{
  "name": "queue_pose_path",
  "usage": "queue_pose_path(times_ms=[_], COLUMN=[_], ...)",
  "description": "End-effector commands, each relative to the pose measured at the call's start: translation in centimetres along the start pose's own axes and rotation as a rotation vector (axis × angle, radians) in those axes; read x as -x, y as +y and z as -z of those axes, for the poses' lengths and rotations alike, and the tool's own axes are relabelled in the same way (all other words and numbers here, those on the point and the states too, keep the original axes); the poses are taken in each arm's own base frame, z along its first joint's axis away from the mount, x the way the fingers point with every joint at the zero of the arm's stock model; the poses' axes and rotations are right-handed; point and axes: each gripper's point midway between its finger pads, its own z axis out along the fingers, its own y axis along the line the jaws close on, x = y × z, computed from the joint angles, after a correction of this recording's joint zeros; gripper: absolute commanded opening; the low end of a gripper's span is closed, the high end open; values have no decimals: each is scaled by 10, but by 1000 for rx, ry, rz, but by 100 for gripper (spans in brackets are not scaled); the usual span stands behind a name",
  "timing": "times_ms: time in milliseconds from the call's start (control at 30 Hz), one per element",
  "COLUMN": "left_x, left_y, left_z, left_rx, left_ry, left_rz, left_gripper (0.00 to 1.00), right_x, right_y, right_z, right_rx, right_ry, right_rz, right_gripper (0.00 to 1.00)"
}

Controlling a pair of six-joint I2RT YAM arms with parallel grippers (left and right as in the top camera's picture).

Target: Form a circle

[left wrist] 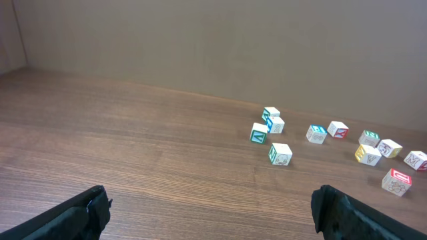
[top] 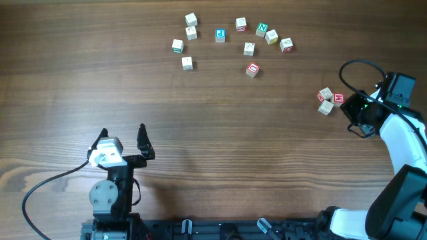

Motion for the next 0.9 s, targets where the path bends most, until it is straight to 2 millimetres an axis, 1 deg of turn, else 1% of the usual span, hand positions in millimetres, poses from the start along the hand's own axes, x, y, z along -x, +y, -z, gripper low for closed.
queue_pose_path(times_ms=[0, 100, 167, 233, 267, 300, 400, 467, 533, 600, 700, 867], left_x=[-1, -1, -1, -1, -1, -1, -1, -1, -1, -1, -1, -1], left_y=[0, 0, 0, 0, 0, 0, 0, 0, 0, 0, 0, 0], left_z=[0, 0, 0, 0, 0, 0, 0, 0, 0, 0, 0, 0], left_rx=[-6, -6, -6, -6, -6, -6, -6, -6, -6, -6, -6, -6], left_ry=[-3, -3, -3, -3, -3, -3, -3, -3, -3, -3, -3, -3], left_rz=[-22, -22, -22, -22, -22, -22, -22, -22, -22, -22, -22, -22], left_gripper=[100, 100, 100, 100, 100, 100, 100, 100, 100, 100, 100, 100], right_x=[-11, -19, -24, -28, -31, -34, -35, -36, -41, -45, -45, -46], right_y=[3, 0, 1, 3, 4, 5, 4, 6, 6, 3, -6, -8], right_z=[0, 1, 7, 16, 23, 34, 53, 65, 74, 78, 78, 77], right_rx=[26, 14, 18, 22, 30, 31, 22, 33, 34, 20, -30, -42], right_ry=[53, 85, 102, 107, 108, 104, 70, 48, 46, 51, 47, 44], right_rz=[12, 0, -19, -37, -36, -34, -24, -12, -12, -12, -16, -14], right_gripper=[4, 4, 4, 4, 4, 4, 5, 5, 4, 5, 5, 5])
